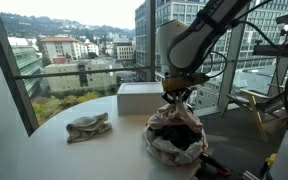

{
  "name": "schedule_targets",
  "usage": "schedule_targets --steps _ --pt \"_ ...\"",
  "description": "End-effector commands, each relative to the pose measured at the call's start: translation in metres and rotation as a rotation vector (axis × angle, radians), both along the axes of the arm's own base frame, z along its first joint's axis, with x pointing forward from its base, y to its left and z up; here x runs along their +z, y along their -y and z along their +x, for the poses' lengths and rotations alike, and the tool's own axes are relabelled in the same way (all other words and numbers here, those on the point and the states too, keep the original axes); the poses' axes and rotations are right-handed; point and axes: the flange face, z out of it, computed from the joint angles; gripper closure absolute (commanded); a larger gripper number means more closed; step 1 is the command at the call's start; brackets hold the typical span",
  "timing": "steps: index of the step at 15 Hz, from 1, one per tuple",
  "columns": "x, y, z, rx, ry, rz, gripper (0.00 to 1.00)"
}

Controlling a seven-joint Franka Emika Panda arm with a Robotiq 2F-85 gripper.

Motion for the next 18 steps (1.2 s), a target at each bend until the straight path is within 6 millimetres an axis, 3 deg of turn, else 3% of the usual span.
schedule_targets --steps 1,5,11,12,13,18 --pt "-0.035 0.018 0.002 0.036 0.017 0.105 0.97" --pt "-0.07 0.022 0.005 0.163 0.061 0.204 0.97" --pt "-0.119 0.022 0.004 0.258 -0.069 0.369 0.97" --pt "-0.118 0.023 0.006 0.263 -0.065 0.37 0.64" --pt "-0.115 0.025 0.009 0.267 -0.057 0.362 0.64" --pt "-0.062 0.015 0.024 0.328 0.018 0.213 0.27"
